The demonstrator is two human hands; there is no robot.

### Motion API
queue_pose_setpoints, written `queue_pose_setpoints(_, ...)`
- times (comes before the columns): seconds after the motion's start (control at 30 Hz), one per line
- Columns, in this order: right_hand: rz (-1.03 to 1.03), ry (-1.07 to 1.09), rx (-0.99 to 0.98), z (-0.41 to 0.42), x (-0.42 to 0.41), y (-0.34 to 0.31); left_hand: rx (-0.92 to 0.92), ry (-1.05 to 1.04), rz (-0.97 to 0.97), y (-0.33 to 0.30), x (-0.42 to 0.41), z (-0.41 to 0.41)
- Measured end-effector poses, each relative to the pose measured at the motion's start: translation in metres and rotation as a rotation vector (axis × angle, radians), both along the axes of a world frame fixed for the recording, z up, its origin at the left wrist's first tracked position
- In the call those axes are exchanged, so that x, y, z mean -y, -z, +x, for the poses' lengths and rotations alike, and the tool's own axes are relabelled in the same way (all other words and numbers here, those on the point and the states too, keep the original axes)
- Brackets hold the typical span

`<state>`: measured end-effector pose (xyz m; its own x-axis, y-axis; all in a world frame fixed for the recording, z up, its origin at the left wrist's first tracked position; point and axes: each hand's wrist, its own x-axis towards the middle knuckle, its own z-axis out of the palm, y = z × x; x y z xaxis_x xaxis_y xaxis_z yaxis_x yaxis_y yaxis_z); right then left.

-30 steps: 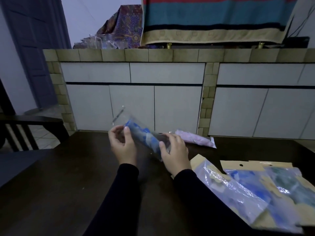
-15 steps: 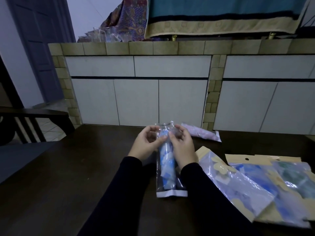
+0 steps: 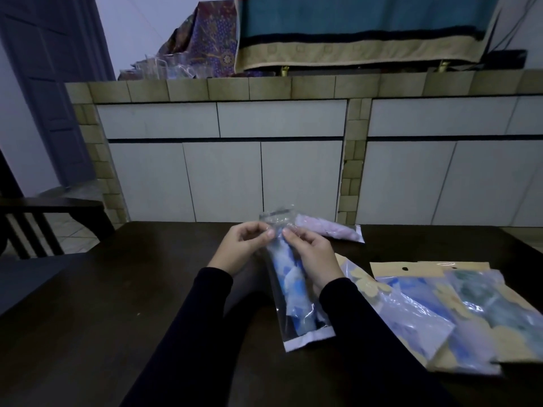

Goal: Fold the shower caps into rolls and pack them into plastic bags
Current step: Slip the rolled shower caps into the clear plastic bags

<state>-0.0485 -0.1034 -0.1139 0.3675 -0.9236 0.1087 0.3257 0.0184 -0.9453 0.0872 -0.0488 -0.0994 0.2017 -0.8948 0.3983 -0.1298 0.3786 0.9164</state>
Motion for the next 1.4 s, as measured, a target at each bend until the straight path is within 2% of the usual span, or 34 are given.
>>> queue_pose_setpoints(0.1, 0.011, 0.072, 0.036, 0.000, 0.002, -0.001, -0.163, -0.080, -0.028, 0.001, 0.002, -0.005)
queue_pose_setpoints(0.2, -0.022, 0.055, 0.028, -0.003, 0.003, -0.002, -0.320, -0.062, 0.044, 0.000, 0.003, -0.008)
queue_pose_setpoints(0.33, -0.084, -0.011, -0.014, -0.012, 0.005, -0.004, -0.255, -0.038, 0.047, 0.003, 0.004, -0.009)
queue_pose_setpoints(0.47, -0.121, -0.012, -0.039, -0.013, 0.000, -0.007, -0.264, 0.075, 0.053, 0.002, 0.003, -0.014)
queue_pose_setpoints(0.6, -0.096, 0.048, -0.014, -0.013, 0.001, -0.007, -0.170, 0.003, 0.098, -0.001, 0.004, -0.013)
queue_pose_setpoints(0.73, -0.109, 0.015, -0.008, -0.014, 0.000, -0.009, -0.269, -0.023, 0.146, -0.004, 0.004, -0.018)
queue_pose_setpoints(0.8, -0.124, -0.006, -0.019, -0.014, -0.002, -0.009, -0.325, -0.073, 0.131, -0.005, 0.003, -0.023)
queue_pose_setpoints(0.9, -0.136, -0.023, -0.029, -0.014, -0.003, -0.010, -0.258, -0.205, 0.092, -0.004, 0.004, -0.028)
queue_pose_setpoints(1.1, -0.007, -0.008, 0.041, -0.017, -0.007, -0.014, -0.188, -0.247, 0.056, 0.000, 0.002, -0.024)
queue_pose_setpoints(1.2, 0.085, -0.027, 0.056, -0.016, -0.005, -0.016, -0.230, -0.220, -0.027, 0.002, 0.002, -0.026)
queue_pose_setpoints(1.3, 0.003, -0.017, -0.043, -0.014, -0.004, -0.013, -0.244, -0.192, -0.069, 0.001, 0.001, -0.023)
queue_pose_setpoints(1.4, 0.033, 0.002, 0.014, -0.017, -0.004, -0.014, -0.240, -0.114, -0.038, -0.002, 0.002, -0.018)
